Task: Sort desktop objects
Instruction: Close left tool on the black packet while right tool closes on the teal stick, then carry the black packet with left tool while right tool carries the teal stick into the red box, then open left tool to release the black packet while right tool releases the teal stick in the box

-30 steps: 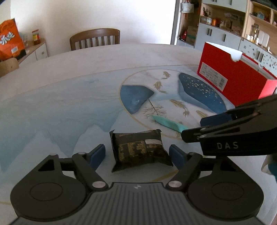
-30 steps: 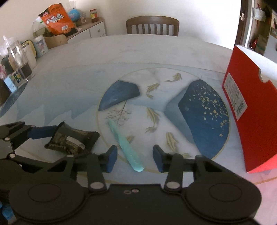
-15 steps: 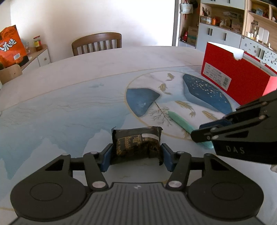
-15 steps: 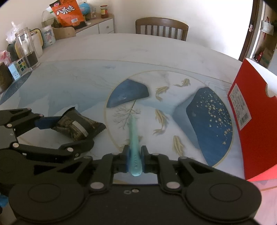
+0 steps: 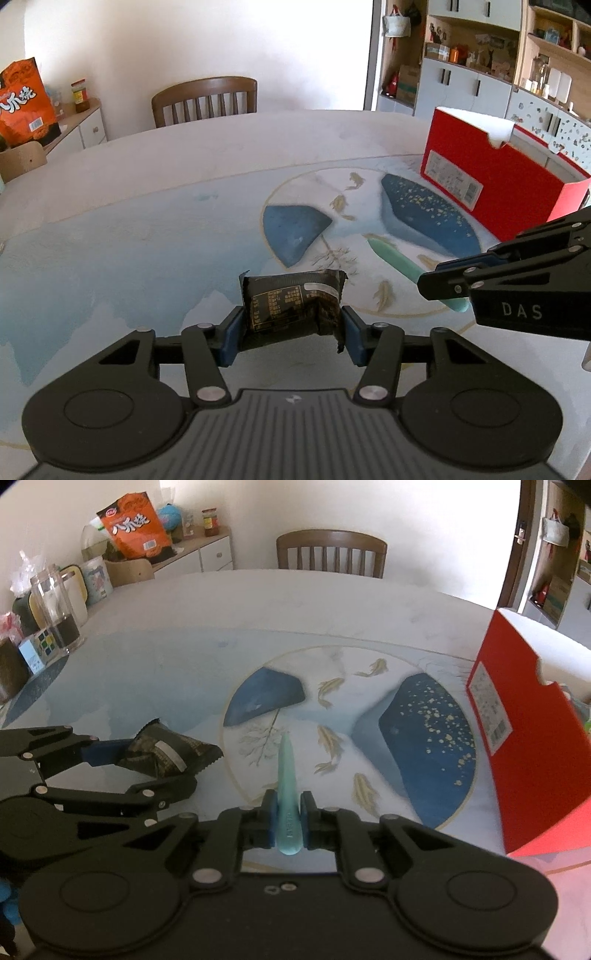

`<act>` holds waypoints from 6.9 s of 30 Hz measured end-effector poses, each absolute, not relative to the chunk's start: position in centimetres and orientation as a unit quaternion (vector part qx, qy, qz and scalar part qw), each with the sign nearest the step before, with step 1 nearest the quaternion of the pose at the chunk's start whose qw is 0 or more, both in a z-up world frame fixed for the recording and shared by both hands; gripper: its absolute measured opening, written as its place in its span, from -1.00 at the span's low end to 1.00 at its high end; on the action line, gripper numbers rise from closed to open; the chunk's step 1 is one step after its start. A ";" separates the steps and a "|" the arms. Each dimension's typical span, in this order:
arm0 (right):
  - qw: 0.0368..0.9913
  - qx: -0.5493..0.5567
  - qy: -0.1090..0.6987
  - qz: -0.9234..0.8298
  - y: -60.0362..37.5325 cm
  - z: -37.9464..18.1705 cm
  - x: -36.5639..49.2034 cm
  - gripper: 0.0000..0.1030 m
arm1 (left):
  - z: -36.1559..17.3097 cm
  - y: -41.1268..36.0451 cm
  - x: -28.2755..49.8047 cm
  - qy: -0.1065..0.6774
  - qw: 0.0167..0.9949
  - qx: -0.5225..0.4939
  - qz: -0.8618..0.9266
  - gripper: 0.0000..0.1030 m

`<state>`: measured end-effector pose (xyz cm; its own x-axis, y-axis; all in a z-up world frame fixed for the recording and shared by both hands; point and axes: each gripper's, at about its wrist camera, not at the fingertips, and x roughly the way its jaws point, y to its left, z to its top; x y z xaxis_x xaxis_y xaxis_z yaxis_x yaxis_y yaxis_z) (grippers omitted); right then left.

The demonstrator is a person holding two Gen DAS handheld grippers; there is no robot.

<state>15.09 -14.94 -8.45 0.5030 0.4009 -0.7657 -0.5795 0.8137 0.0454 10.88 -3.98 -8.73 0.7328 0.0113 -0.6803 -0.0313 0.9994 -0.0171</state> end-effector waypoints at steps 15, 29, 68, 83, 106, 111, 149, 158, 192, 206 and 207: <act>0.887 -0.077 0.378 0.254 -18.8 -3.2 14.6 -0.77 | -3.2 -6.7 11.1 0.340 0.940 -0.014 -0.029 0.04; 0.910 -0.053 0.350 0.218 -24.1 2.1 14.3 -1.00 | 2.8 -11.9 12.6 0.323 0.944 0.004 -0.070 0.04; 0.859 -0.057 0.472 0.191 -27.6 -7.8 6.6 -0.17 | -4.2 -11.3 10.4 0.384 0.916 0.011 -0.111 0.04; 0.855 -0.061 0.483 0.178 -27.7 -10.7 5.5 -0.01 | -5.4 -11.6 9.9 0.395 0.911 0.013 -0.115 0.04; 0.866 -0.083 0.453 0.196 -27.1 -8.5 6.5 -0.78 | -4.2 -13.0 10.2 0.389 0.913 0.015 -0.124 0.04; 0.877 -0.071 0.435 0.188 -28.4 -5.9 7.3 -0.78 | -2.4 -13.8 10.7 0.374 0.919 0.017 -0.126 0.04; 0.917 -0.055 0.348 0.188 -42.1 5.2 19.7 -0.78 | 6.1 -27.4 20.0 0.330 0.935 0.043 -0.122 0.04; 0.918 -0.052 0.343 0.193 -44.3 5.3 23.6 -0.78 | 5.7 -29.6 23.8 0.357 0.925 0.043 -0.127 0.04; 0.860 -0.059 0.463 0.207 -44.1 -3.7 34.5 -0.78 | -1.7 -34.3 35.8 0.473 0.855 0.145 -0.156 0.06; 0.840 -0.068 0.500 0.197 -43.3 -6.4 35.0 -0.77 | -3.5 -34.3 36.1 0.511 0.831 0.131 -0.175 0.06; 0.840 -0.068 0.501 0.196 -43.3 -6.5 34.9 -0.70 | -3.6 -34.2 36.1 0.513 0.831 0.126 -0.175 0.06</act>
<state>34.93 -43.27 -6.49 0.4212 0.2609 -0.8687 -0.3976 0.9139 0.0817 36.13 -34.20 -3.55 0.4130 -0.1612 -0.8963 0.4201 0.9070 0.0304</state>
